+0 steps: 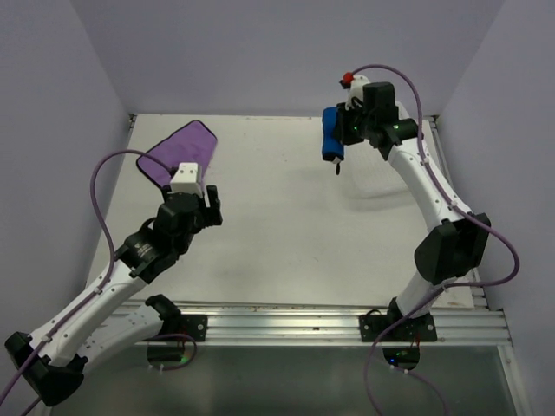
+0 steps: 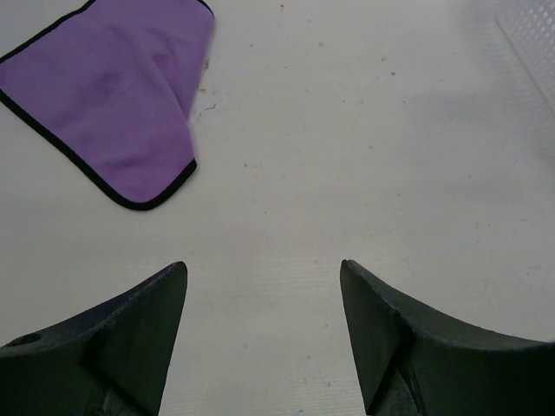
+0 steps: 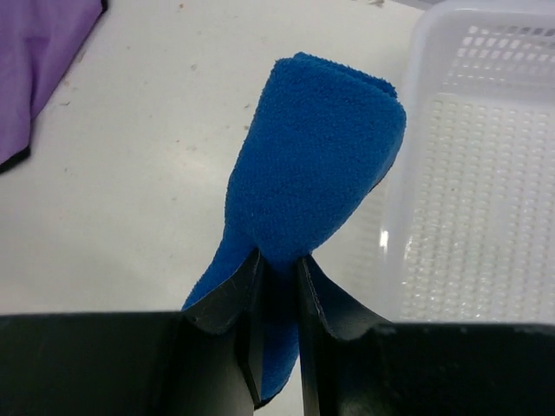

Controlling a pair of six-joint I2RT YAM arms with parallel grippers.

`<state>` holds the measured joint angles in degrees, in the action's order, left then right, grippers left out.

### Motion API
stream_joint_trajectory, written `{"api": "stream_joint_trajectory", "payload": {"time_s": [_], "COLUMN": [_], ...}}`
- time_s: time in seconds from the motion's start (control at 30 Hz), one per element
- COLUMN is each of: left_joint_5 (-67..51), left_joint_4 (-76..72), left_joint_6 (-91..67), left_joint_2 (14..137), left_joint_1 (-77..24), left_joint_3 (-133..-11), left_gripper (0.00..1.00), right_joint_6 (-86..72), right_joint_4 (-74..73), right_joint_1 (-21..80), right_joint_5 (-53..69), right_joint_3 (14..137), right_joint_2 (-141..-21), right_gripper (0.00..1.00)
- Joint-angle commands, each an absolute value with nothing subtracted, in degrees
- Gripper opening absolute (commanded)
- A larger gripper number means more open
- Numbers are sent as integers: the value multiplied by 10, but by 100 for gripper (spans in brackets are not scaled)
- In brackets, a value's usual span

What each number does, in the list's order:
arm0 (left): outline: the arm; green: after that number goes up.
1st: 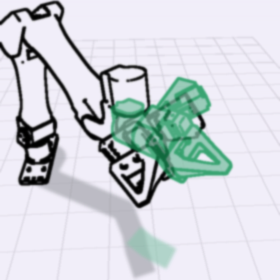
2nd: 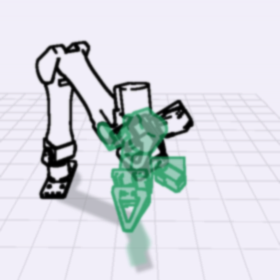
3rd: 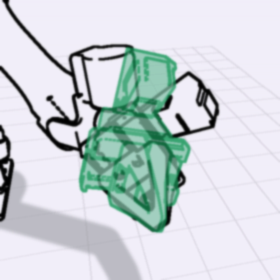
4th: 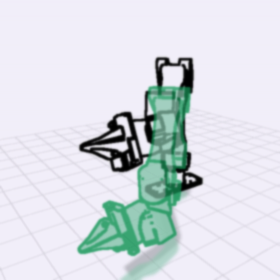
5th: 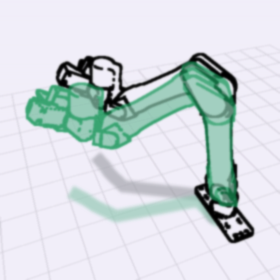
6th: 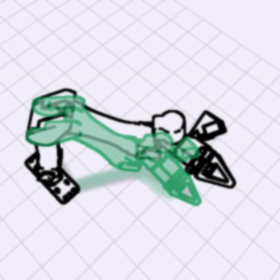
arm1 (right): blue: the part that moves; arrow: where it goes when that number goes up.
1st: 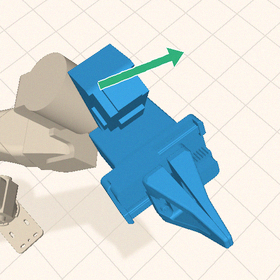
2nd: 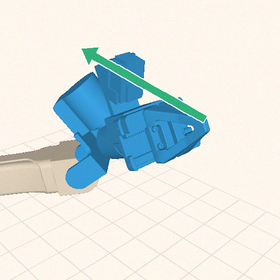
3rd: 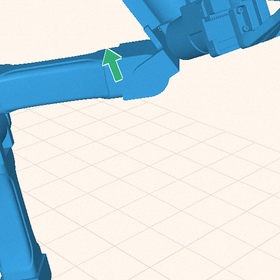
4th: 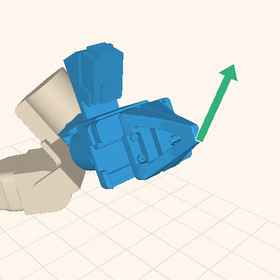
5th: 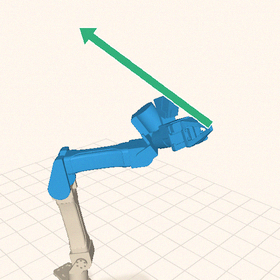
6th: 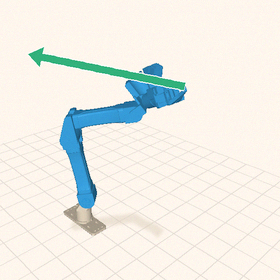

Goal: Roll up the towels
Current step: Place the rolled towel into the container

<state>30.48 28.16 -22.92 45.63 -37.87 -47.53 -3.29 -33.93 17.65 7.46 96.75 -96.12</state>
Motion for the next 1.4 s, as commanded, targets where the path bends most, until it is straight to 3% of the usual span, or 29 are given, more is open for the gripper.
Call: {"api": "stream_joint_trajectory", "payload": {"time_s": [0.0, 0.23, 0.6, 0.8, 1.37], "left_joint_5": [318, 300, 280, 264, 230], "left_joint_4": [260, 251, 243, 237, 229], "left_joint_6": [-213, -207, -202, -200, -194], "left_joint_2": [464, 472, 501, 508, 513], "left_joint_1": [-371, -368, -357, -346, -327], "left_joint_3": [-472, -464, -465, -465, -463], "left_gripper": [76, 77, 77, 77, 77], "right_joint_6": [-4, 20, 102, 112, 192], "right_joint_4": [-367, -348, -354, -309, -279], "right_joint_1": [116, 37, 22, 3, 3], "right_joint_5": [155, 207, 105, 105, 95], "right_joint_3": [1026, 1065, 1056, 991, 973], "right_joint_2": [-1006, -1081, -1157, -1170, -1203], "right_gripper": [0, 0, 0, 0, 0]}}
